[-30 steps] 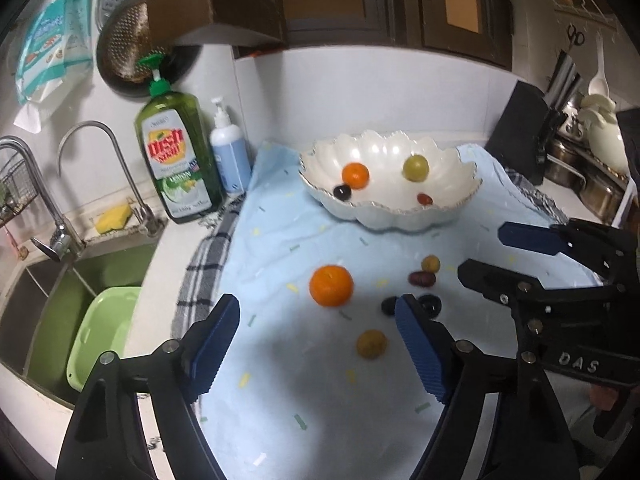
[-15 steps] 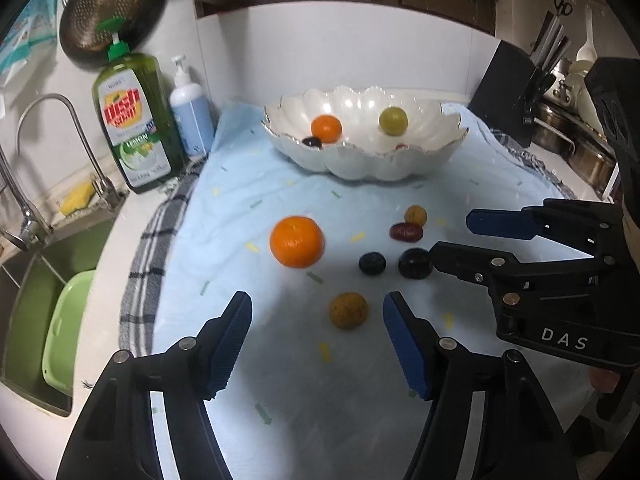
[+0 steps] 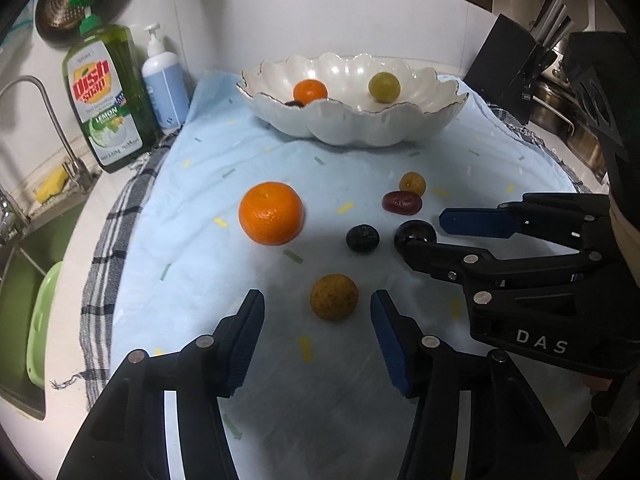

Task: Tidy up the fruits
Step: 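Grasp the brown round fruit with the left tool while the right tool grasps a dark plum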

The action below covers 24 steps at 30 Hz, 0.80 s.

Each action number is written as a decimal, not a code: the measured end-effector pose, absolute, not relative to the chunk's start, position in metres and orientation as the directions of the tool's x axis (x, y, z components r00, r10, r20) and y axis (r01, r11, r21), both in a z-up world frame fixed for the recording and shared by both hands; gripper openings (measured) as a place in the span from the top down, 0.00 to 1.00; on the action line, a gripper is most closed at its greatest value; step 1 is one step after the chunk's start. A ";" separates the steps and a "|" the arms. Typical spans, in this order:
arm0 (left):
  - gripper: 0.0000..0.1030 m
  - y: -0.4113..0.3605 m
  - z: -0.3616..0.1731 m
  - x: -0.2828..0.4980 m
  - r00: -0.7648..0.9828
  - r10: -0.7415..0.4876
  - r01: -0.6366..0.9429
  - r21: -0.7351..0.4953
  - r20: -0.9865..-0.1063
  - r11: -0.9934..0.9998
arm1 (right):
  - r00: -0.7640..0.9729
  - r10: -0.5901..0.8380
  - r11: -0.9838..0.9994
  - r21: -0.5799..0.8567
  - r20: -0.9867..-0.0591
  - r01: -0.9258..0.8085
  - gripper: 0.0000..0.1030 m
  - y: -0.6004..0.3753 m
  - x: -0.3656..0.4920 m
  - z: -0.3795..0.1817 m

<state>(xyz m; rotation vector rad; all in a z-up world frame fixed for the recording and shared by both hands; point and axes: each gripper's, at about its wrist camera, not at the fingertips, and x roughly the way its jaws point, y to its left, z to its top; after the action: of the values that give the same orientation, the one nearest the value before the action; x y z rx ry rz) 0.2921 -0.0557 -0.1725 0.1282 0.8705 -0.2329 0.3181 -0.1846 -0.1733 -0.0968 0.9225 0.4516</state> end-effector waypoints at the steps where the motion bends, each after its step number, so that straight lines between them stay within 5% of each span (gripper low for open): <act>1: 0.50 -0.056 -0.173 0.293 0.619 -0.154 0.254 0.010 -0.770 0.967 | 0.515 0.334 0.903 0.112 -0.789 -0.415 0.61 -0.185 0.319 -0.175; 13: 0.74 -0.056 -0.182 0.301 0.572 -0.213 0.256 -0.074 -0.792 0.964 | 0.497 0.347 0.894 0.120 -0.795 -0.431 0.72 -0.181 0.324 -0.182; 24: 0.74 -0.050 -0.170 0.296 0.598 -0.201 0.223 -0.080 -0.776 0.972 | 0.519 0.346 0.896 0.112 -0.782 -0.429 0.72 -0.184 0.317 -0.176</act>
<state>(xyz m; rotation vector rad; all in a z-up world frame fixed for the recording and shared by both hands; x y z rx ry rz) 0.2964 -0.0500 -0.1702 0.0259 0.8970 -0.2459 0.3175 -0.1836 -0.1758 -0.0991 0.9140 0.4659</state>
